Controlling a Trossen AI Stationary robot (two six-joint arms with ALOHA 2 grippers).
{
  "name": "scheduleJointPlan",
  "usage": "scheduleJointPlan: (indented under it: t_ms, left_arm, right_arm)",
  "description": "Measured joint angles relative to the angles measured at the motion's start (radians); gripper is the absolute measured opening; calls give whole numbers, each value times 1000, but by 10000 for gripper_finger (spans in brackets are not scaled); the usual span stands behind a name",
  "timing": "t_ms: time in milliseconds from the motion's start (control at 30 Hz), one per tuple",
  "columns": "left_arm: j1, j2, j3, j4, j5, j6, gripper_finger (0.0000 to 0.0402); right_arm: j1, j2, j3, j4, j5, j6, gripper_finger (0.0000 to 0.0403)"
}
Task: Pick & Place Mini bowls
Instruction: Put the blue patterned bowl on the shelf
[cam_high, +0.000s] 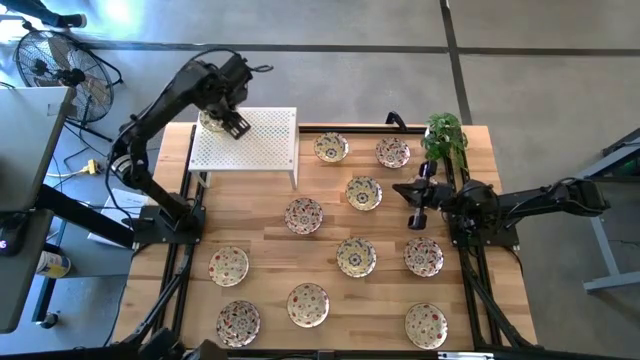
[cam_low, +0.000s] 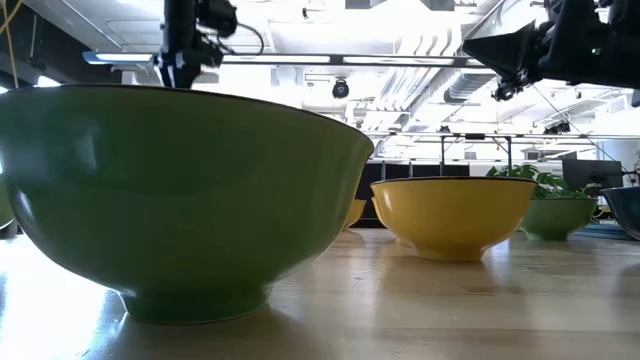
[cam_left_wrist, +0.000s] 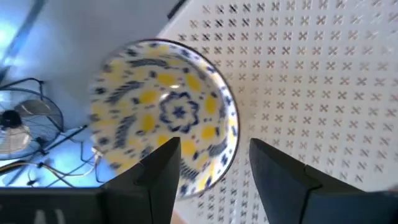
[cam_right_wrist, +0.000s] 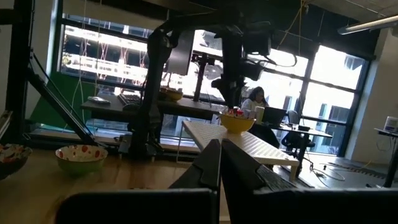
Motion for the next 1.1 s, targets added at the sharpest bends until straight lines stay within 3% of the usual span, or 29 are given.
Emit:
scheduleJointPlan:
  t_ms: [100,233,467,667,967,1100]
  left_arm:
    - [-1,-6,80,-45,9,-10,185]
    - [-28,-67,88,-37,40,-63,166]
    - [-187,-227,-85,72,-2,-165,74]
    - [-357,-361,-342,389,12,-205,5]
    - [-498,-481,-759,1025,136,-151,2]
    - [-525,-484,-942,1365,231,-129,1]
  right_arm:
    - [0,0,0,-1,41,-21,0]
    - [0,0,0,1,125,-87,0]
    - [0,0,0,91,161,-244,0]
    - [-2,-1,0,168,170,-328,0]
    - [-64,-1,15,160,142,-183,0]
    - [-93,-1,80,42,144,-96,0]
